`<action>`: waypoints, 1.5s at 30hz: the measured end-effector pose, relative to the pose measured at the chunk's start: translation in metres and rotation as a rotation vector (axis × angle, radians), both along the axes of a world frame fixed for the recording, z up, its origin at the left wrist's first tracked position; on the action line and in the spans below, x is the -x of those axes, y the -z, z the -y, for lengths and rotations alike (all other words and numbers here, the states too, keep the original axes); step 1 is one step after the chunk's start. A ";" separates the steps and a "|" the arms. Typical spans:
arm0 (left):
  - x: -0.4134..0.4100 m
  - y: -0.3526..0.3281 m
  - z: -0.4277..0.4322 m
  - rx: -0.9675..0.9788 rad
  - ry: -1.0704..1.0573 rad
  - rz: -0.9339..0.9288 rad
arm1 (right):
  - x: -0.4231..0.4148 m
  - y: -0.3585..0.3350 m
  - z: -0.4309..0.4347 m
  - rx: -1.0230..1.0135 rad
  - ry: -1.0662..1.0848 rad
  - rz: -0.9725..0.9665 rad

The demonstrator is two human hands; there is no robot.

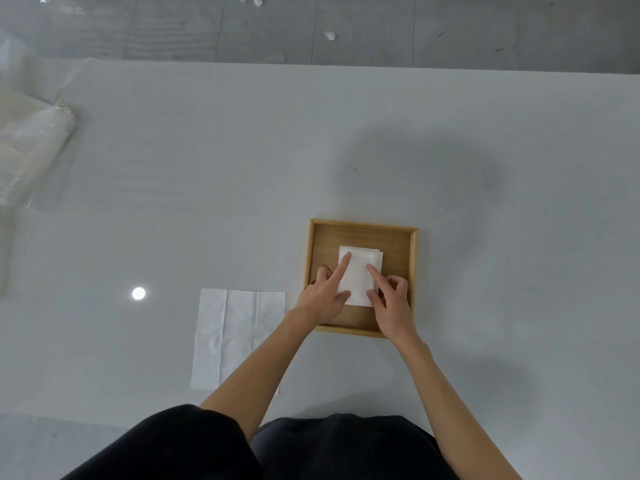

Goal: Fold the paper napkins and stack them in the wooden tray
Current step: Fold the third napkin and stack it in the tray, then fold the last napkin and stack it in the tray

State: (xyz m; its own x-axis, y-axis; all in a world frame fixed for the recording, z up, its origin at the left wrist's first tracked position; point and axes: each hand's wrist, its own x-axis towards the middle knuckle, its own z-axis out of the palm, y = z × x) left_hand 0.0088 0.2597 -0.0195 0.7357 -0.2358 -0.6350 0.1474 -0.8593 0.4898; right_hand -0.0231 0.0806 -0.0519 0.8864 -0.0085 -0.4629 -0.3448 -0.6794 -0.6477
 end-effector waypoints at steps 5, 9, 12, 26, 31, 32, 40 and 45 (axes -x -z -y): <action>0.003 -0.004 0.000 -0.048 0.011 0.003 | 0.004 -0.004 -0.002 0.023 0.003 0.024; 0.012 -0.015 -0.005 0.024 -0.061 0.096 | 0.004 -0.011 -0.001 -0.003 0.018 0.047; 0.032 -0.032 -0.028 0.037 -0.314 0.275 | 0.008 -0.022 0.003 -0.013 0.085 0.088; 0.152 0.006 -0.186 -0.292 -1.106 -0.042 | 0.078 -0.093 -0.077 -0.096 -0.184 0.168; 0.149 -0.012 -0.207 0.000 -0.958 -0.042 | 0.078 -0.109 -0.100 -0.068 -0.310 0.138; 0.149 -0.021 -0.210 0.079 -0.909 -0.018 | 0.074 -0.114 -0.109 -0.081 -0.328 0.147; 0.140 -0.134 -0.218 0.251 -0.302 0.062 | 0.039 -0.172 -0.188 -0.119 -0.696 0.014; 0.132 -0.191 -0.223 0.285 -0.217 0.125 | 0.036 -0.203 -0.191 -0.397 -0.565 0.043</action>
State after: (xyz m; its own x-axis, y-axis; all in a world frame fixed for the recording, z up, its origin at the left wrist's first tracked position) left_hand -0.1236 0.4825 0.1717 0.8554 -0.2199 -0.4690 0.2354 -0.6414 0.7302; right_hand -0.0587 0.2718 0.1510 0.7229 0.6227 -0.2994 0.0237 -0.4554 -0.8899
